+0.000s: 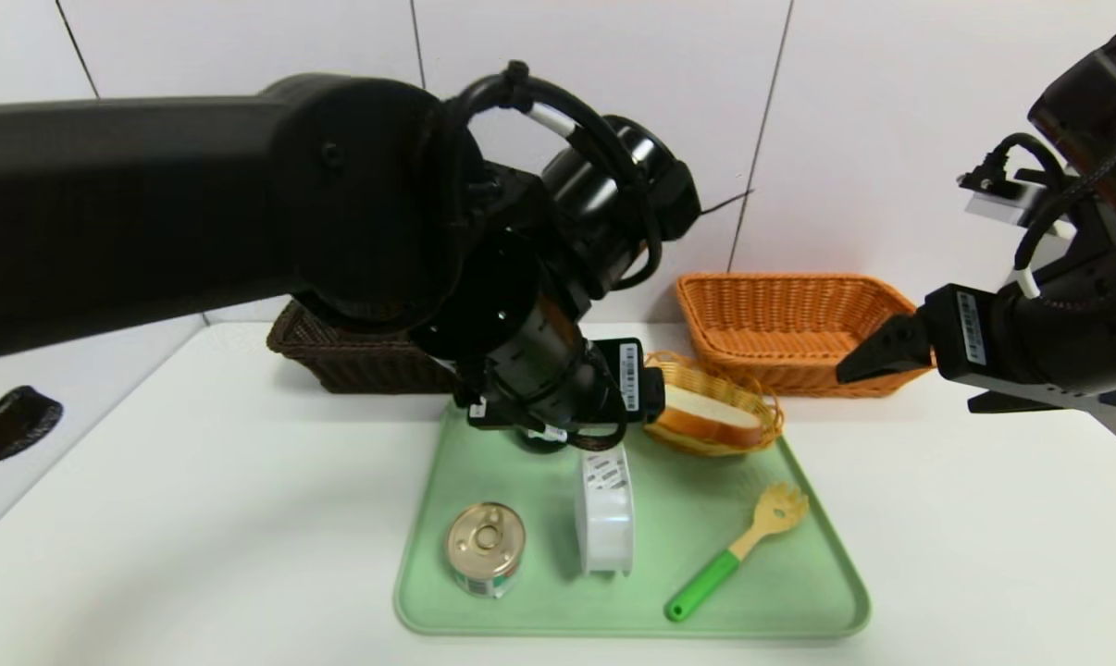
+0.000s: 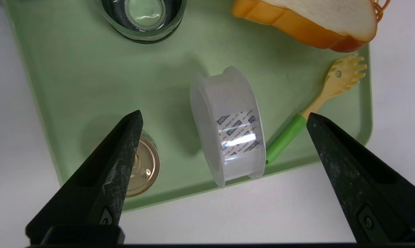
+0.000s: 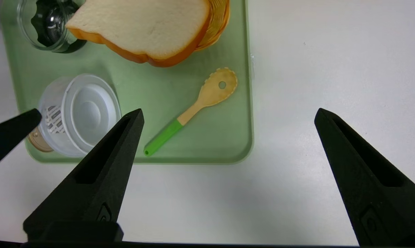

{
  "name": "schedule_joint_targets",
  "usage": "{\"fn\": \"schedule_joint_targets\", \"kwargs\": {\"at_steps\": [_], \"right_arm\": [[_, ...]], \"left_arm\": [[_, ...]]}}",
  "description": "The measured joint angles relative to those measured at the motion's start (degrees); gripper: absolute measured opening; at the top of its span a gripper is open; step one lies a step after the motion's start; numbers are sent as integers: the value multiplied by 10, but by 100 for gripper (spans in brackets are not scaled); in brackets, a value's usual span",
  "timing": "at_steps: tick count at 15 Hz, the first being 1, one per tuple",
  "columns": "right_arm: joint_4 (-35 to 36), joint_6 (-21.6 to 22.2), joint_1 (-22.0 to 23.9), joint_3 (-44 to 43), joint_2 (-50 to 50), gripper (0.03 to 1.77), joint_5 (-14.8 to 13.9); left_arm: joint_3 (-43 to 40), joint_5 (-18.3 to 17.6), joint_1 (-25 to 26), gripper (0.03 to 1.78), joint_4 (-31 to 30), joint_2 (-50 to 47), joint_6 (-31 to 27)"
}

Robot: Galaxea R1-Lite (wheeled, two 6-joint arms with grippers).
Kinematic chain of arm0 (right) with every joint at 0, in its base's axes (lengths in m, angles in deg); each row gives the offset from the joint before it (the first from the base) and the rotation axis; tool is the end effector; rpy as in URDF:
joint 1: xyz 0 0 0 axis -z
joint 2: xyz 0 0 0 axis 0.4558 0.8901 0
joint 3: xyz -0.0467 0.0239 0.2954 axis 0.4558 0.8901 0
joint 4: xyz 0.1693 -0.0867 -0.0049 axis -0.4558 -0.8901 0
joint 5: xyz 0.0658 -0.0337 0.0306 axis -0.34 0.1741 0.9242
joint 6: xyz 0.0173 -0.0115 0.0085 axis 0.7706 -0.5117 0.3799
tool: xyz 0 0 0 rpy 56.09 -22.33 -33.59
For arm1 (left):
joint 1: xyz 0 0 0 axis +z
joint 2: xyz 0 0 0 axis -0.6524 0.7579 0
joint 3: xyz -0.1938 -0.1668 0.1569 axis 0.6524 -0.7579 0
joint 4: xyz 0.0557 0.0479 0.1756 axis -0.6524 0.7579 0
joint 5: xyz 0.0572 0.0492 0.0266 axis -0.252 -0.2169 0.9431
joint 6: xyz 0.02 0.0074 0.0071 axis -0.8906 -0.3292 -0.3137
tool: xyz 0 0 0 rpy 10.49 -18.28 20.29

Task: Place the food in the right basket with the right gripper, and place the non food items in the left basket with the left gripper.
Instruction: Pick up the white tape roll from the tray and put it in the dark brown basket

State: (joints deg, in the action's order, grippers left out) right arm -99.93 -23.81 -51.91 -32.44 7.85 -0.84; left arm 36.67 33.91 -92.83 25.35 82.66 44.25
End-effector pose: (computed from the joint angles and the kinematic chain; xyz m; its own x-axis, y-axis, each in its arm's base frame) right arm 0.2055 0.0920 0.2929 0.5938 0.1434 -0.7917 0.0551 0.9744 0.2178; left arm 0.2274 -0.2831 0.2628 0.5649 -0.3168 -0.7620 0.1955 0.9485 -0.2494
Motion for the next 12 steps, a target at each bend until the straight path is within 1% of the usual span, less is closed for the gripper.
{"fn": "schedule_joint_targets", "kwargs": {"at_steps": [3, 6, 12], "right_arm": [[35, 0, 9, 32, -5, 171, 1], [38, 0, 15, 49, -9, 171, 3], [53, 0, 17, 51, -12, 171, 3]], "left_arm": [[1, 1, -11, 169, 3, 19, -3], [1, 10, -20, 169, 2, 33, -4], [1, 12, -27, 169, 4, 54, -5]]}}
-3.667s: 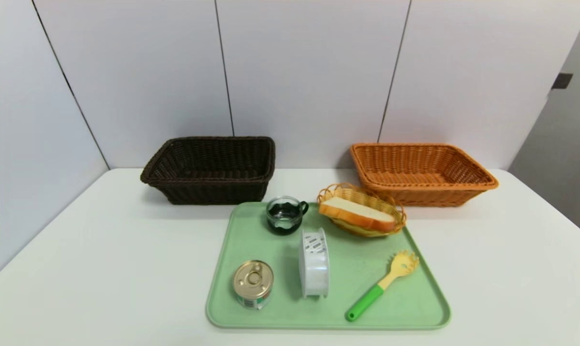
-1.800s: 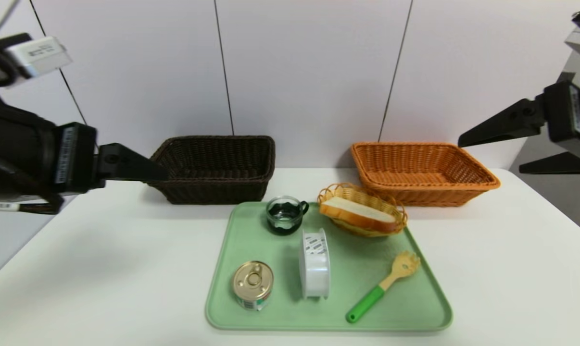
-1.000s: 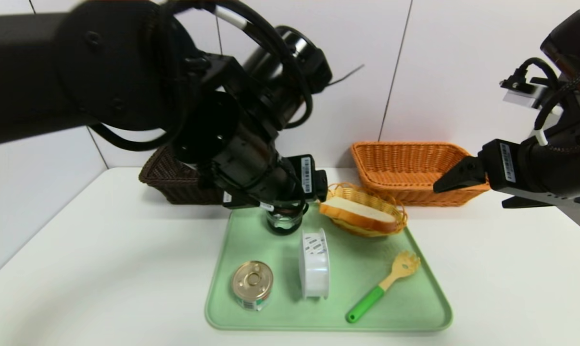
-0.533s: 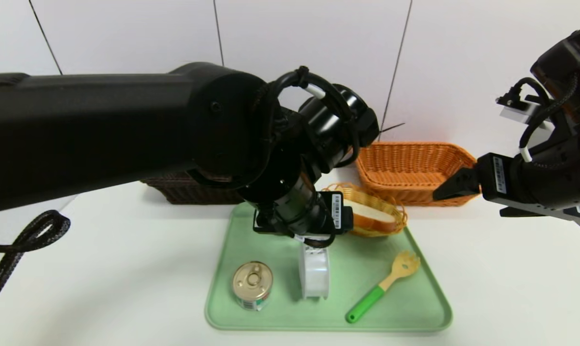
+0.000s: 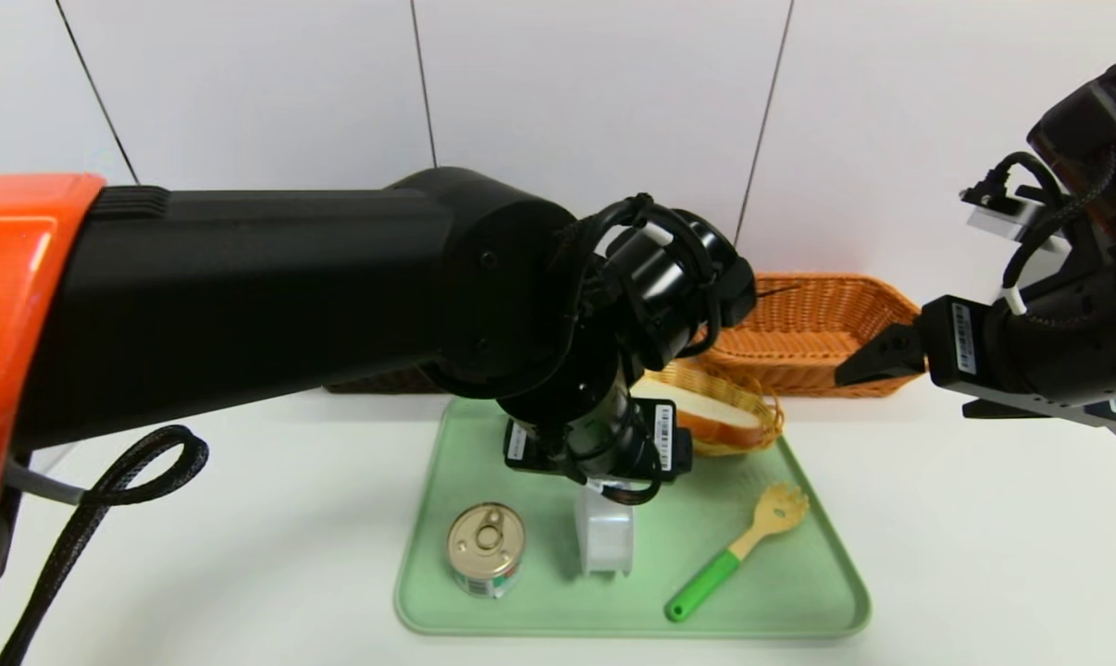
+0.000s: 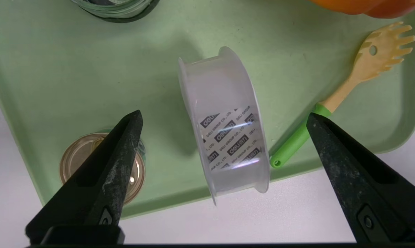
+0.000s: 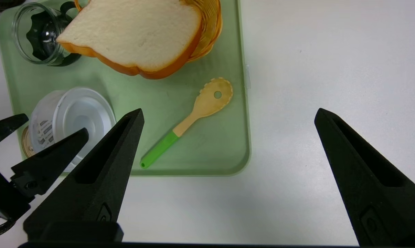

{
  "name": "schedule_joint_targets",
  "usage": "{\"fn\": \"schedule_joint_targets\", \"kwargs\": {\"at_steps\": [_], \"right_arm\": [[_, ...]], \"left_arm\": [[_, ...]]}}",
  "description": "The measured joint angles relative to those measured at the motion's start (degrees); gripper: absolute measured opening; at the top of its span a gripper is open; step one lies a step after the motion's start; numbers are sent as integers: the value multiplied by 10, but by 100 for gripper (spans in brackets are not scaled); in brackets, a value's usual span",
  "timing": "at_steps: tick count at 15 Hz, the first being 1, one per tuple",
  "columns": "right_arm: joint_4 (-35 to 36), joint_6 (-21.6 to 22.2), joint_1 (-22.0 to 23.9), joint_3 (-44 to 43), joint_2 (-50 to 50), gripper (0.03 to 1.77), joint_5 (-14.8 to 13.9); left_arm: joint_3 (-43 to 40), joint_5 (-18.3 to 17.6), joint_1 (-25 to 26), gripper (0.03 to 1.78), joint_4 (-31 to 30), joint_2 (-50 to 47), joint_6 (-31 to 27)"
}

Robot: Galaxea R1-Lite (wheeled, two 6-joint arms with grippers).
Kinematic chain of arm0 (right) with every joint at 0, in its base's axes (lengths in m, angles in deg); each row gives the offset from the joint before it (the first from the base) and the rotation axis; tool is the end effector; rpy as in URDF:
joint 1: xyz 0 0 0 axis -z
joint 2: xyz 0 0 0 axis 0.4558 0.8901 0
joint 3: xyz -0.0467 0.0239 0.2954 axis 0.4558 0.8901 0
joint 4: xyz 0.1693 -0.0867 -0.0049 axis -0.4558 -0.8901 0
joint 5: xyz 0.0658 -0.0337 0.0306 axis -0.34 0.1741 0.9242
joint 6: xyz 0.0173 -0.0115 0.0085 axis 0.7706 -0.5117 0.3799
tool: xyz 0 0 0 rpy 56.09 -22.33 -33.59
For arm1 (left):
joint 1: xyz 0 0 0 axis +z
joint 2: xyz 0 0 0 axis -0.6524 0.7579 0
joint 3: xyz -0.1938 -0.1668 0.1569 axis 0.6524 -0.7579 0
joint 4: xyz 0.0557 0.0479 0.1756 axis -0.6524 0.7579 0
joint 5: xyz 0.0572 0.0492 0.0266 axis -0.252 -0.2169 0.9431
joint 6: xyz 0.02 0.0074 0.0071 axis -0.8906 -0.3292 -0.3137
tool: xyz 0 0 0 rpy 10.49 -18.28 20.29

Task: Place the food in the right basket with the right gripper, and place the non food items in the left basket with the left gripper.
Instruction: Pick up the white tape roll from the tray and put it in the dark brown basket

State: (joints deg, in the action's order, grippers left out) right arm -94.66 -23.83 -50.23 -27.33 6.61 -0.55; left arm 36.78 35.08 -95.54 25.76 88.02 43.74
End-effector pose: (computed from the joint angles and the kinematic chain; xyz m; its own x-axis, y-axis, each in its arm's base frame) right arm 0.2082 0.0860 0.2821 0.6138 0.1382 -0.7773 0.0756 0.9697 0.2321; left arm 0.2270 -0.3115 0.2279 0.5187 -0.2657 -0.8126 0.2272 0.9592 -0.1686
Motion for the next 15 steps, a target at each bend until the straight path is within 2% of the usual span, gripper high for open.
{"fn": "schedule_joint_targets", "kwargs": {"at_steps": [15], "right_arm": [[0, 1, 4, 14, -5, 171, 1]], "left_arm": [[1, 0, 1, 169, -3, 58, 1]]}}
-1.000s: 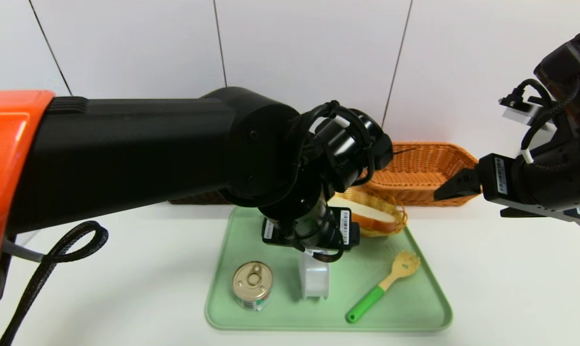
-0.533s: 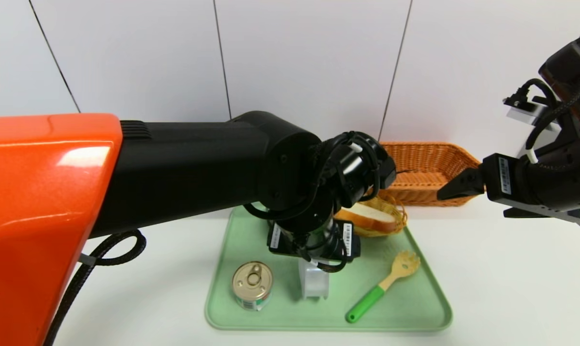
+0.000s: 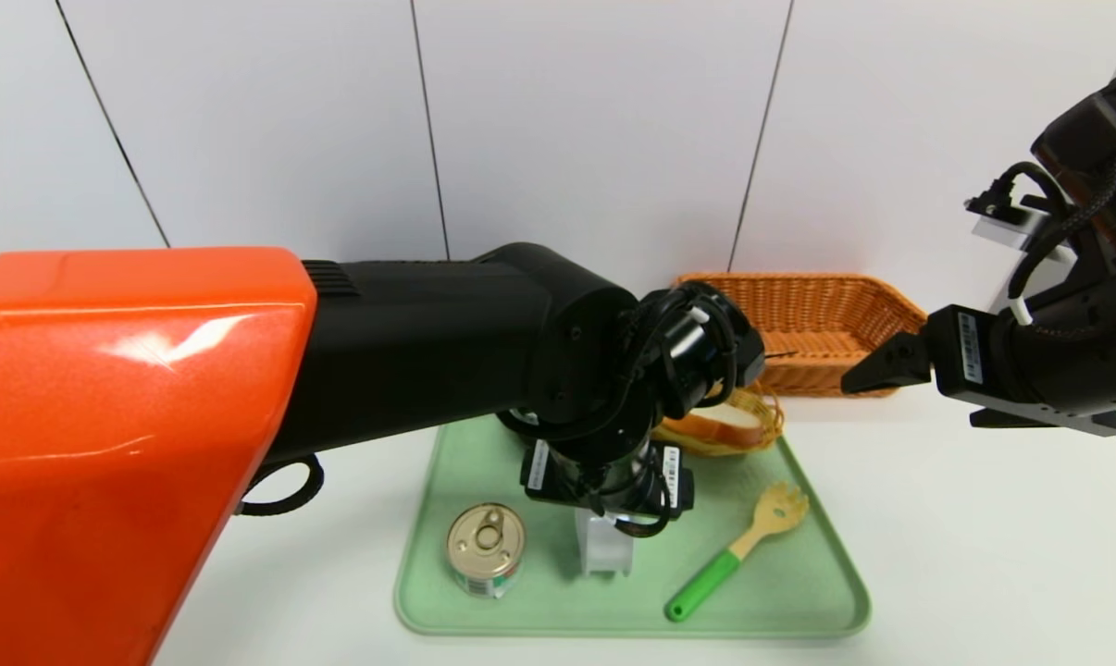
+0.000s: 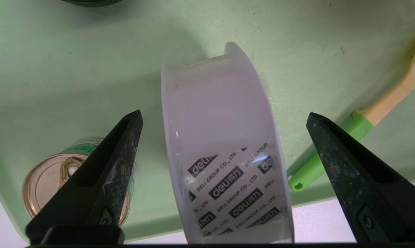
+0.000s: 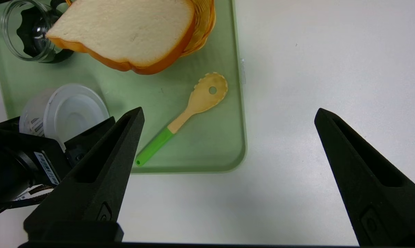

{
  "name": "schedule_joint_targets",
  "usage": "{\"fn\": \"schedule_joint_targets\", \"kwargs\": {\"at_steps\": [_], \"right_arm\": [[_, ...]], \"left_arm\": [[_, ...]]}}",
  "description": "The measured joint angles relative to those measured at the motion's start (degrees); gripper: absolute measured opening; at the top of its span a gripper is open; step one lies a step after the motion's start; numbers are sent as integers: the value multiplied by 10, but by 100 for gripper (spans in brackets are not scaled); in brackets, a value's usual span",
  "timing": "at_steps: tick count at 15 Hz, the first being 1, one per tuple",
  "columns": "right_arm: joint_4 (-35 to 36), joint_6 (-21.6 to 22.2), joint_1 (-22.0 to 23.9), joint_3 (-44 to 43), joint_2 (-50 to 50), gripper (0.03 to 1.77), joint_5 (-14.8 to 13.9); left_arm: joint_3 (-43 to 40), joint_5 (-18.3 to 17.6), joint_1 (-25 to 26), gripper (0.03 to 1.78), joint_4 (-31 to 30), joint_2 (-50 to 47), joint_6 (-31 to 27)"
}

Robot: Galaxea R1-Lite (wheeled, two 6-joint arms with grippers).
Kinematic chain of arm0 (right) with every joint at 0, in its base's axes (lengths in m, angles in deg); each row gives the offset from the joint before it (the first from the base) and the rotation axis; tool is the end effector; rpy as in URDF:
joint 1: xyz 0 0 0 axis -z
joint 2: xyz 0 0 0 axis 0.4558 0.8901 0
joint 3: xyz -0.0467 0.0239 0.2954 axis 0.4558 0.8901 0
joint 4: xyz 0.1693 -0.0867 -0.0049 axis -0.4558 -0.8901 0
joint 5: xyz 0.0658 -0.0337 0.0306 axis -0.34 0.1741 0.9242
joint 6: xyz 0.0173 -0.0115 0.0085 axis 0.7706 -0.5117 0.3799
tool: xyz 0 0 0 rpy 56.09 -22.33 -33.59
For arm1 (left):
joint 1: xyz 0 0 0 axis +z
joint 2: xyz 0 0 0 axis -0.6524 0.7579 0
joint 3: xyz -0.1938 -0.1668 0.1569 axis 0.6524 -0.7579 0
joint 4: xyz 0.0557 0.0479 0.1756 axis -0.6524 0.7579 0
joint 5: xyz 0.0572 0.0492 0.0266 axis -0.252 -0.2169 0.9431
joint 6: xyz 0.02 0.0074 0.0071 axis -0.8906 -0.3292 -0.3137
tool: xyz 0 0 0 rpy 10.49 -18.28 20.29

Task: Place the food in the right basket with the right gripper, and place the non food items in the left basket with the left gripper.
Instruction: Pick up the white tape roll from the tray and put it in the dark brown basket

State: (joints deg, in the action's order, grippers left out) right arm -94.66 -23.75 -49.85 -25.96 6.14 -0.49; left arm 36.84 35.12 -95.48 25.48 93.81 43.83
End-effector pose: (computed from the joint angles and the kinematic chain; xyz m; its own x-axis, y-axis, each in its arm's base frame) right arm 0.2062 0.0836 0.2782 0.6030 0.1304 -0.7870 0.0859 0.9702 0.2266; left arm 0.2398 -0.3289 0.1883 0.4736 -0.1997 -0.8578 0.2170 0.9704 -0.1061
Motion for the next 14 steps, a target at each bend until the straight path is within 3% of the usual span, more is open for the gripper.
{"fn": "schedule_joint_targets", "kwargs": {"at_steps": [2, 5, 9, 10, 14], "right_arm": [[0, -1, 0, 0, 0, 171, 0], [3, -1, 0, 0, 1, 171, 1], [3, -1, 1, 0, 1, 171, 1], [3, 0, 1, 0, 1, 171, 1], [3, 0, 1, 0, 2, 171, 1]], "left_arm": [[0, 0, 0, 160, 2, 2, -1], [0, 0, 0, 113, 1, 4, -1], [0, 0, 1, 65, 0, 7, -1], [0, 0, 1, 59, 0, 7, -2], [0, 0, 1, 59, 0, 8, -2]]}}
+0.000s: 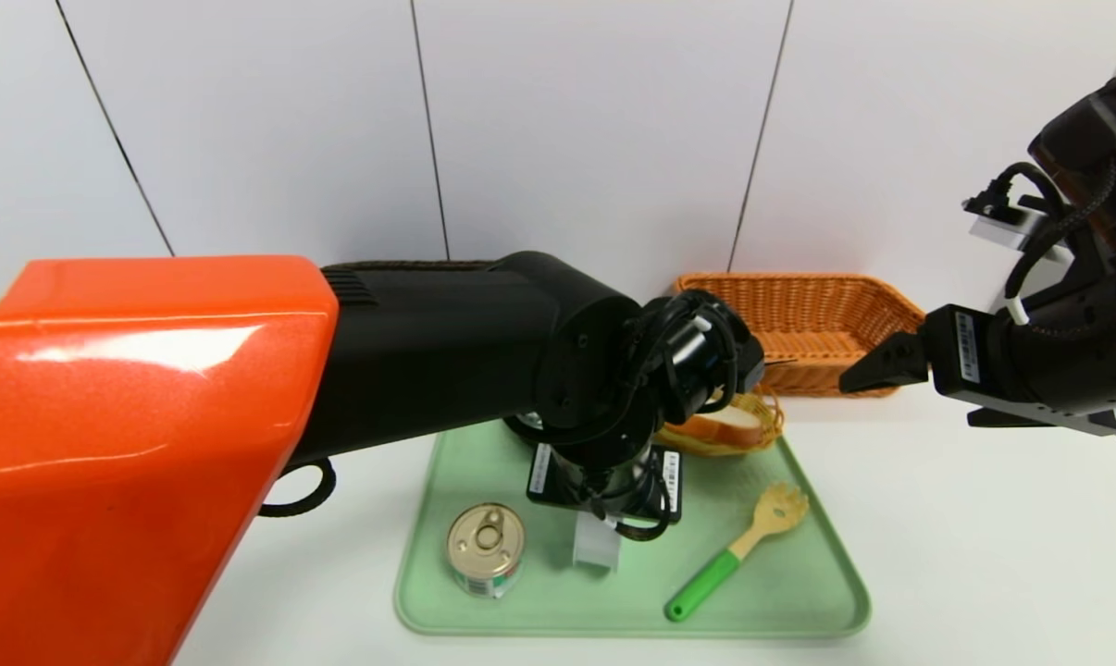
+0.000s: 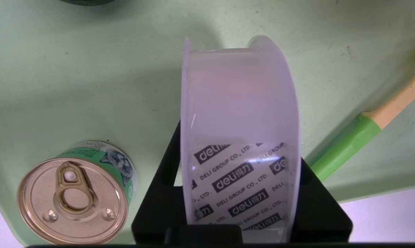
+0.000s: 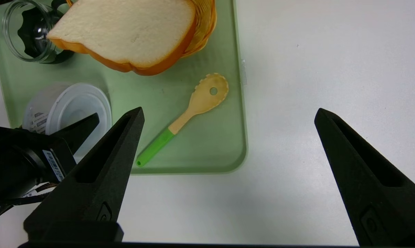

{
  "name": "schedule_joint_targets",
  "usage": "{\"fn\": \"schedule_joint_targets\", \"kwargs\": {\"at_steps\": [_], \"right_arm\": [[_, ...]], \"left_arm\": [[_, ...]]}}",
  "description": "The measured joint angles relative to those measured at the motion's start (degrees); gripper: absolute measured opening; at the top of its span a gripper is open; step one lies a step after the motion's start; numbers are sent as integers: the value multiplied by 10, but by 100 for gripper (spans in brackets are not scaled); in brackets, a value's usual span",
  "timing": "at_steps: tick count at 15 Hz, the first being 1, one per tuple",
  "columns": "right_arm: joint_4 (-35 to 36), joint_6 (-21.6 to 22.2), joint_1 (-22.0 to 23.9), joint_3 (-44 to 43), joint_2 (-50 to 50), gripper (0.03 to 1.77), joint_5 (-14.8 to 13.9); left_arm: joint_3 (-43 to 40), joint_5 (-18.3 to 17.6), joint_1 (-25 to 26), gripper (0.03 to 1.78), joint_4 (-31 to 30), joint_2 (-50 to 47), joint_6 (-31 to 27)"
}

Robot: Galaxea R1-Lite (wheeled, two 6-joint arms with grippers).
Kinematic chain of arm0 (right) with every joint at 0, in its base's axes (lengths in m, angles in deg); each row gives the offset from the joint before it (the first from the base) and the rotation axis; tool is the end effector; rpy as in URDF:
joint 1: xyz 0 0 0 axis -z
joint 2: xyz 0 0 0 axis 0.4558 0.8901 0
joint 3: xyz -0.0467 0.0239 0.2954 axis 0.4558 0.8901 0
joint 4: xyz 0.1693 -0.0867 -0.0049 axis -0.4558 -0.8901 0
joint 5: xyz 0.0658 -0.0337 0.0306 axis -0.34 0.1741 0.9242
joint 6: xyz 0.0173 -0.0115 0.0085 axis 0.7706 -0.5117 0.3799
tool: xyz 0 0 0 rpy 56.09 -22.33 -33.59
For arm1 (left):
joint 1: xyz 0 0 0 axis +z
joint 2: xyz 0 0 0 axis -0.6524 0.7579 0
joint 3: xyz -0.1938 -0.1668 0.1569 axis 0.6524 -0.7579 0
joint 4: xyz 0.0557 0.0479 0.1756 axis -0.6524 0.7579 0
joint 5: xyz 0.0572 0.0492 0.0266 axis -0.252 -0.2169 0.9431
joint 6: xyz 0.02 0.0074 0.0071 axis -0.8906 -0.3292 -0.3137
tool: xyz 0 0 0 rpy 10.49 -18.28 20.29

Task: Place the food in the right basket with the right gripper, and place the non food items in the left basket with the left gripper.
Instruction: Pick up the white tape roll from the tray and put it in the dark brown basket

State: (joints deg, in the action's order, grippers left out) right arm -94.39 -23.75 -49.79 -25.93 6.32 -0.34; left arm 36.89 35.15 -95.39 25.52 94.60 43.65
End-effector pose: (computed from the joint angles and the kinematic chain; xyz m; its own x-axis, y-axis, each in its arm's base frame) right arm 0.2074 0.0839 0.2776 0.6031 0.1325 -0.7866 0.0854 0.9697 0.2288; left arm 0.2418 -0.3306 0.1828 0.4675 -0.1891 -0.8635 0.2172 0.9715 -0.0951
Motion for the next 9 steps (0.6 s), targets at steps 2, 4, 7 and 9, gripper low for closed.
{"fn": "schedule_joint_targets", "kwargs": {"at_steps": [2, 4, 7, 9], "right_arm": [[0, 0, 0, 0, 0, 171, 0], [-1, 0, 3, 1, 0, 171, 1], [0, 0, 9, 5, 1, 171, 1], [9, 0, 10, 12, 2, 171, 1]], "left_arm": [[0, -1, -1, 59, 4, -5, -6], [0, -7, -6, 59, 3, -21, -22], [0, -25, -13, 59, -9, -68, -59], [1, -28, -12, 59, -28, -110, -76]]}}
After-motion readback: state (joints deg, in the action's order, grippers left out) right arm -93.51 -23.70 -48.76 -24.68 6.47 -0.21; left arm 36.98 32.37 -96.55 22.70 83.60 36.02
